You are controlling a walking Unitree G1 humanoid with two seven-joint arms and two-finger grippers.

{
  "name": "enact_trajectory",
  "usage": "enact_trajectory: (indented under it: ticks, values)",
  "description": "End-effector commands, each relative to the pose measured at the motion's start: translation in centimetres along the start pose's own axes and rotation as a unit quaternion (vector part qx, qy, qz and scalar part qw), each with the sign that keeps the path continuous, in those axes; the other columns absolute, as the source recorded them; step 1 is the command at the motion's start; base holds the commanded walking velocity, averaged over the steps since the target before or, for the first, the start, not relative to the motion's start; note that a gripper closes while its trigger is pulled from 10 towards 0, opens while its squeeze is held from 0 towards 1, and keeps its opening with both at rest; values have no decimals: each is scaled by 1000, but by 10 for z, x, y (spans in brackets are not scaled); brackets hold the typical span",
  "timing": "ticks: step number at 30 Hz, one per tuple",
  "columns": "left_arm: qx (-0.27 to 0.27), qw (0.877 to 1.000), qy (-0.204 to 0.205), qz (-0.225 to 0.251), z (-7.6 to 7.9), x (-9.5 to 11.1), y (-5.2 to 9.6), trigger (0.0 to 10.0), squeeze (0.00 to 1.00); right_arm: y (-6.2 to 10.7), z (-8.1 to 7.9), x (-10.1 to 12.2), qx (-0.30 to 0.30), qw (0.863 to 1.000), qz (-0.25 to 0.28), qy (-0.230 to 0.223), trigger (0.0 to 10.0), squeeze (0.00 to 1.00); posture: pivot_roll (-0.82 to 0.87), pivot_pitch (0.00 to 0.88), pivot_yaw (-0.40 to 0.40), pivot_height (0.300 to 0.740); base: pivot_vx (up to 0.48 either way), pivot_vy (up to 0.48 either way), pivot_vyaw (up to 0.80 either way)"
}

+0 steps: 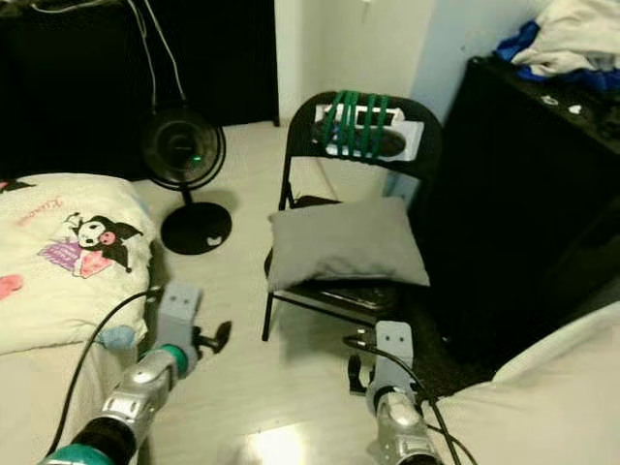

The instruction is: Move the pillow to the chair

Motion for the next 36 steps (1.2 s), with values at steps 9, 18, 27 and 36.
enact_trajectory:
  ticks: [9, 18, 27, 36]
  values:
    - [38, 998, -7, -50, -24, -37, 11, 10000, 0, 5, -8, -28, 13, 998, -56, 29, 10000, 0, 55, 15, 46, 740, 0, 0, 0]
    - [10, 997, -21, -72, -17, -46, 12, 10000, 0, 11, -15, -47, 15, 994, -89, 64, 10000, 0, 29, 27, 61, 740, 0, 0, 0]
    - [4, 998, -35, -42, -6, -38, 9, 10000, 0, 8, -13, -39, 2, 996, -71, 49, 10000, 0, 46, 0, 87, 740, 0, 0, 0]
    - [-15, 998, -38, -40, 3, -39, 10, 10000, 0, 7, -22, -32, 32, 996, -56, 62, 10000, 0, 63, 4, 60, 740, 0, -320, 402]
Point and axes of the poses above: a point about 5 cm out from each wrist's last joint towards the gripper, its own y axis pointing back from the gripper into the wrist, its own x axis along the axis of the wrist's last joint, z = x × y, the point moved 5 cm from there along -y, pointing out of the wrist towards the gripper, and after that the axes turned 1 degree about -y, right-handed, at the moved point
